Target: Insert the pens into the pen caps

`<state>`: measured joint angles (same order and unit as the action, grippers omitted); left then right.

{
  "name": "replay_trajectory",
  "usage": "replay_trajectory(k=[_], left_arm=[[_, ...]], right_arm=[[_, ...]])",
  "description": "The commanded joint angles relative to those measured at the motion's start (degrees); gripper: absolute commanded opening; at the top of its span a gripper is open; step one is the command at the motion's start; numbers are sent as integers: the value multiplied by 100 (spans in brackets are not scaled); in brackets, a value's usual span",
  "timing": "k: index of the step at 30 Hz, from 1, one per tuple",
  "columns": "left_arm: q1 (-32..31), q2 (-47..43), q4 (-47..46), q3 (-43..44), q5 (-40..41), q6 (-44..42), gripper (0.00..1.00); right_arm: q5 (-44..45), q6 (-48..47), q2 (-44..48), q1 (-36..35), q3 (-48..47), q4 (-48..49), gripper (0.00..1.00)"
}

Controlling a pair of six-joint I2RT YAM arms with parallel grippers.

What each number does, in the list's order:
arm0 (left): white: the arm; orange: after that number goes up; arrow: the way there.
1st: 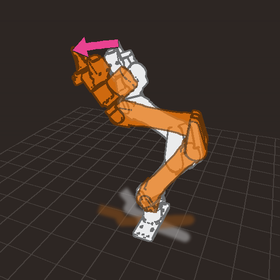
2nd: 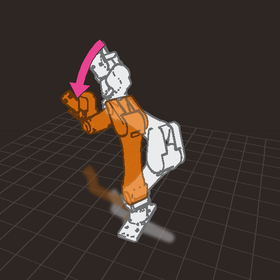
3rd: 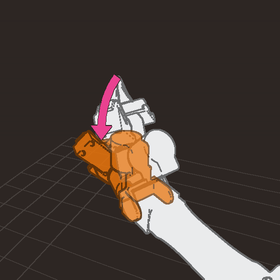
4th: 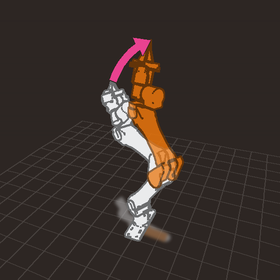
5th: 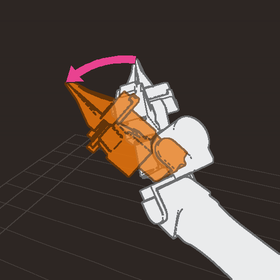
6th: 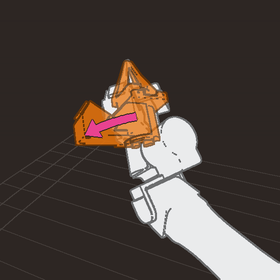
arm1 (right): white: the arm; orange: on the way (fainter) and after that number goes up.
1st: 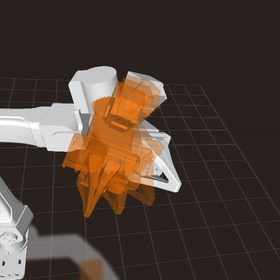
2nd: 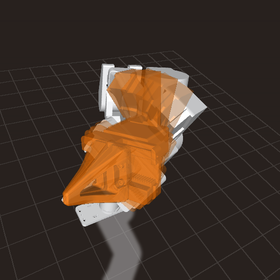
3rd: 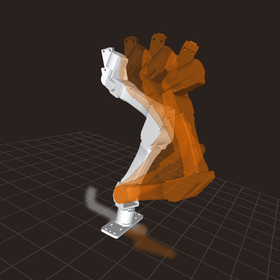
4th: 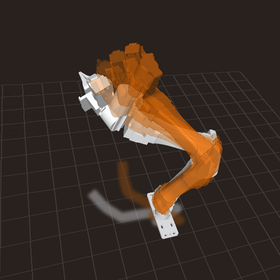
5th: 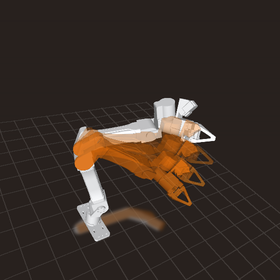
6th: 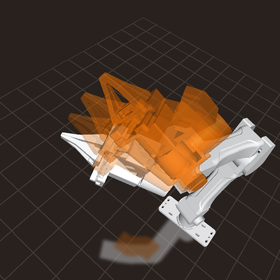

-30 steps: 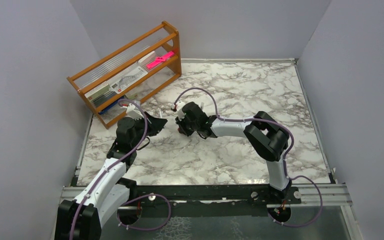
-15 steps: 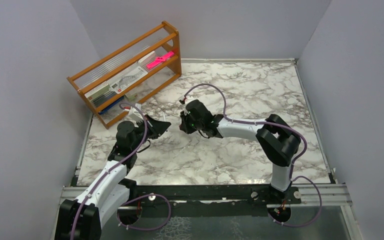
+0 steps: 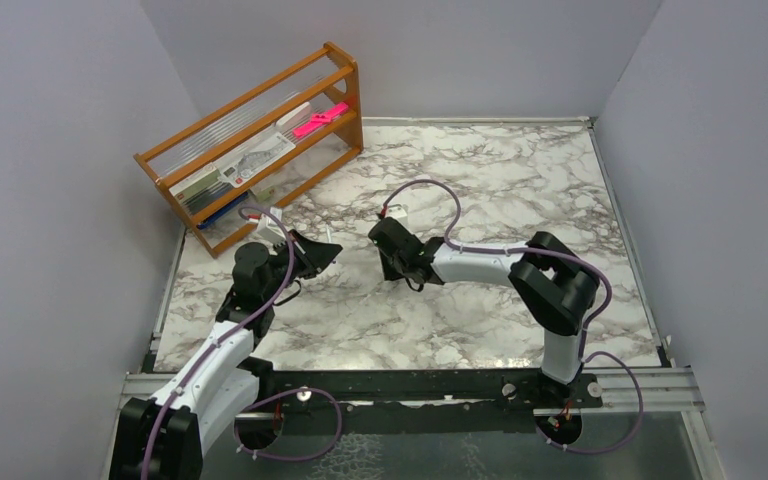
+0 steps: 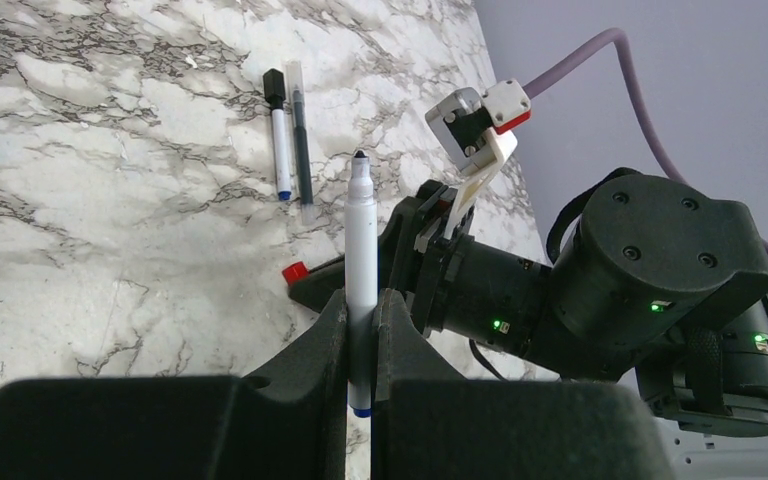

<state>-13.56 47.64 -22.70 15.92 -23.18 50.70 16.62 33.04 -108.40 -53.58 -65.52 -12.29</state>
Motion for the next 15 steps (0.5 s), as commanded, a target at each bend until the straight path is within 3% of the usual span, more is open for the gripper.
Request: replay_trajectory(k=[1,5,15], left_arm=[[29,27,-209,-72,-148,-18,0],[29,29,-209,-134,-146,-31,0],[29,101,-209,-107,-134,-134,0]], right_arm=[[406,72,-51,-44,5,-456,27],[558,-88,-97,-45,-173,-591,43],[572,-474,-432,-47,-566,-687,40]])
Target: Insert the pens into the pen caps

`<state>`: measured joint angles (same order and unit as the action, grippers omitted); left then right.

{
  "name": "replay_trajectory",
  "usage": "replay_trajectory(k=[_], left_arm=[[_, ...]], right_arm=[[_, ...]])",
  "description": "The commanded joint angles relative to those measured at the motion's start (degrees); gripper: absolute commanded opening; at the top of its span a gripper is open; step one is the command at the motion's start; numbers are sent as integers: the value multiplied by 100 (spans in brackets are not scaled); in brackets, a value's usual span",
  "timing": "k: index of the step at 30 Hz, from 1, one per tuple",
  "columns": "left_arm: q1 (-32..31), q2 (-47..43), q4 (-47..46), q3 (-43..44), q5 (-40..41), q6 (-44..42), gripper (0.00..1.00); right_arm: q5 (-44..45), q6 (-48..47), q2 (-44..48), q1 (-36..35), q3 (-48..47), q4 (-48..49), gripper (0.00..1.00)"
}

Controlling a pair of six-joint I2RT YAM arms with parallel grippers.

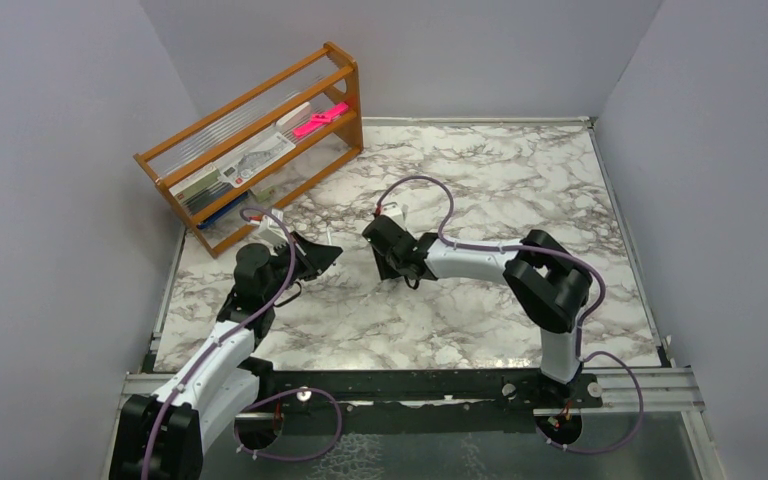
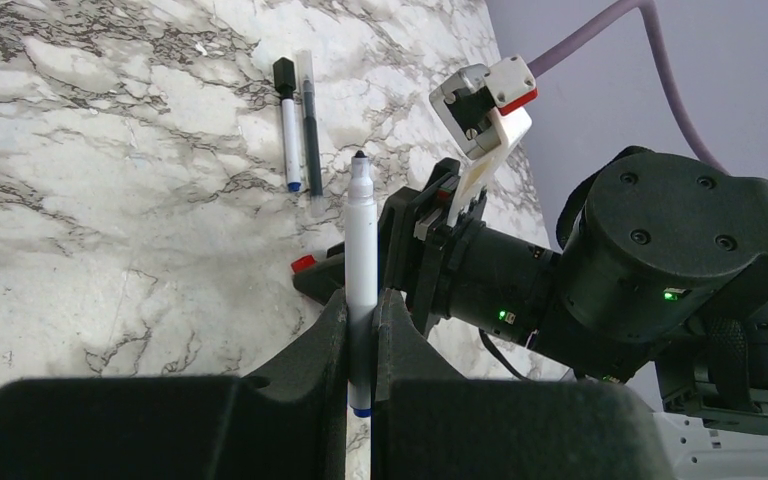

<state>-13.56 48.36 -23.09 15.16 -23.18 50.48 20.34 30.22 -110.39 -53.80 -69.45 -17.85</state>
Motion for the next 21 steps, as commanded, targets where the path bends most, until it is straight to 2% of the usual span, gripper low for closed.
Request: replay_trajectory(k=[1,4,7,9,12,15,17,21], left_arm=[[29,25,-169,-32,-134,-121,0],[29,41,-169,-52,-134,-135,0],[29,44,-169,-61,-139,-135,0],[29,37,-169,-56,-143,-139,0],[28,43,-169,-45,-196,-152,0],[18,59,-251,-15,-394,-78,0],[-134,53,-700,-86,-627,121,0],[-994,-181,-1375,-277,-316,415,0]], right_arm=[[194,-200,-260,-25,-202,-144,40],[150,-249,-333,-24,-286,-151,37],[135,-262,-360,-21,-322,-158,29],[122,-275,-358,-19,-294,-143,20],[37,-269,-295,-18,-204,-64,2],[-75,-186,36,-14,15,217,1],[-215,-126,449,11,257,610,1],[-921,198,1534,195,891,1800,1]])
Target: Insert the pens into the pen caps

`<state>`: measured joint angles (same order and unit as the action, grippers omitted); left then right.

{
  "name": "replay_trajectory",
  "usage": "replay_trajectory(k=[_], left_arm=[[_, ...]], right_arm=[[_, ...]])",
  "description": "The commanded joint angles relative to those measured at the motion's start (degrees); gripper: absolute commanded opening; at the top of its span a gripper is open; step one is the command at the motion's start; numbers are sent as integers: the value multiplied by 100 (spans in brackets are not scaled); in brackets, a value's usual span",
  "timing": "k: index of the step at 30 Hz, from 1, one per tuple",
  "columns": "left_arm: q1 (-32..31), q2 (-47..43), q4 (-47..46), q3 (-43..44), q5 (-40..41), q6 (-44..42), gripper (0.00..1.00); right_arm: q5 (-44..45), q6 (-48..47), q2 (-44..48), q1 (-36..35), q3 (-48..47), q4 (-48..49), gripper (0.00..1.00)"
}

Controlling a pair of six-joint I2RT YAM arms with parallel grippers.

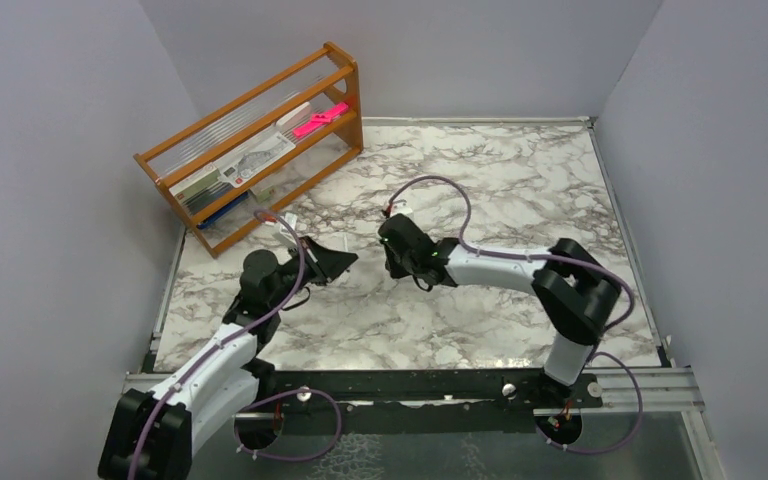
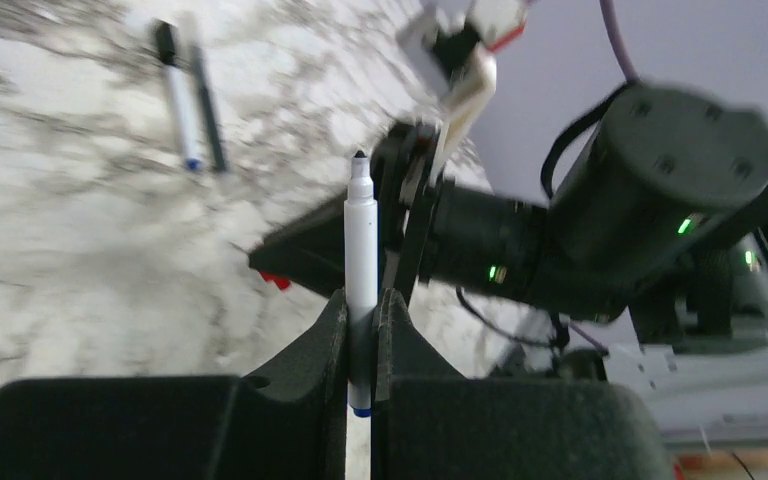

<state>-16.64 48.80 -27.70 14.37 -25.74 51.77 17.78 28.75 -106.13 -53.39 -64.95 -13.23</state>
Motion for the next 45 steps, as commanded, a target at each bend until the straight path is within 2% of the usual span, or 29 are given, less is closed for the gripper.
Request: replay_trajectory(k=[1,4,9,19,30,45], left_arm=[[-1039,-251,-1079,-225,79,322,0],[-1687,-78,-1607,-225,312,455,0],[-2373,352,-2429,-207,747,591,0],[-2895,1210,-3591,364,1053,727,0],[-3116,1882,-4016,920,822,659,0],[-3117,1783,-4050,865,926,510,0]], right_arm=[[-863,450,1378,198,659,1737,1],[-1146,842,2119,297,1171,2624,1],[-842,1251,3145,316,1610,3118,1],[-842,1810,4663,320,2482,3687,1],[-841,1780,5017,320,2516,3778,1],[-903,1652,5180,320,2549,3588,1]])
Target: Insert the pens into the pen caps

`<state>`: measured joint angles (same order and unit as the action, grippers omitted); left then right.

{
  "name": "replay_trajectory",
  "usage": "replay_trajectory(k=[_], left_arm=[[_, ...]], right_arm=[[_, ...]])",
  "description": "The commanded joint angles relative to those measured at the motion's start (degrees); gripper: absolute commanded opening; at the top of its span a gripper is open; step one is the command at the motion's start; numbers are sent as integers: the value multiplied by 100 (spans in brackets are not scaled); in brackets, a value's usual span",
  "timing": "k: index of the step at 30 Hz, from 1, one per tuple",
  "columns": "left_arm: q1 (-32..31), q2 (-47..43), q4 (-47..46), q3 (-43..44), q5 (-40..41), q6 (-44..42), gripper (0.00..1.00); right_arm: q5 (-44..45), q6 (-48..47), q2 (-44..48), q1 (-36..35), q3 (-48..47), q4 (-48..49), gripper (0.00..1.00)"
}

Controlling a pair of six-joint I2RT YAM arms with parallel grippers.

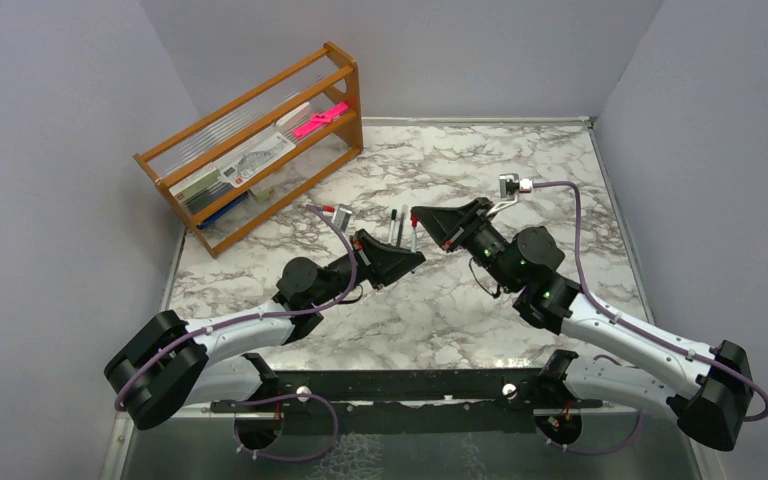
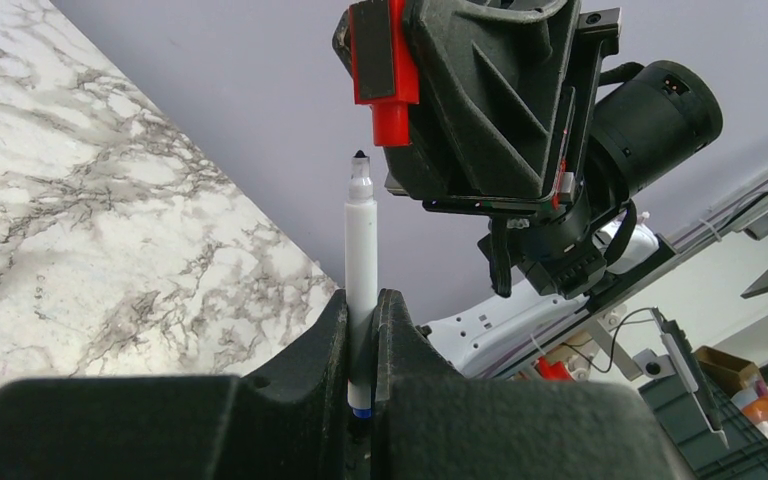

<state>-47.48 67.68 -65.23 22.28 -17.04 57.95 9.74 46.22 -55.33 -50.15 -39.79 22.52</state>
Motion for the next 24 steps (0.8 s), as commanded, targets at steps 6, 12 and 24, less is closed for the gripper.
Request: replay_trajectory(k=[6,12,24], left_arm=[[-33,-123,-297,100,17,-146,0],[-37,-148,-275,101,8,-170,0],[-28,-158,-244,140,-1,-201,0]], right_arm=[[-203,-148,76,1,6,-45,1],[-281,-166,70,1,43,-42,1],[-282,-211,27,-3,100,-57,1]])
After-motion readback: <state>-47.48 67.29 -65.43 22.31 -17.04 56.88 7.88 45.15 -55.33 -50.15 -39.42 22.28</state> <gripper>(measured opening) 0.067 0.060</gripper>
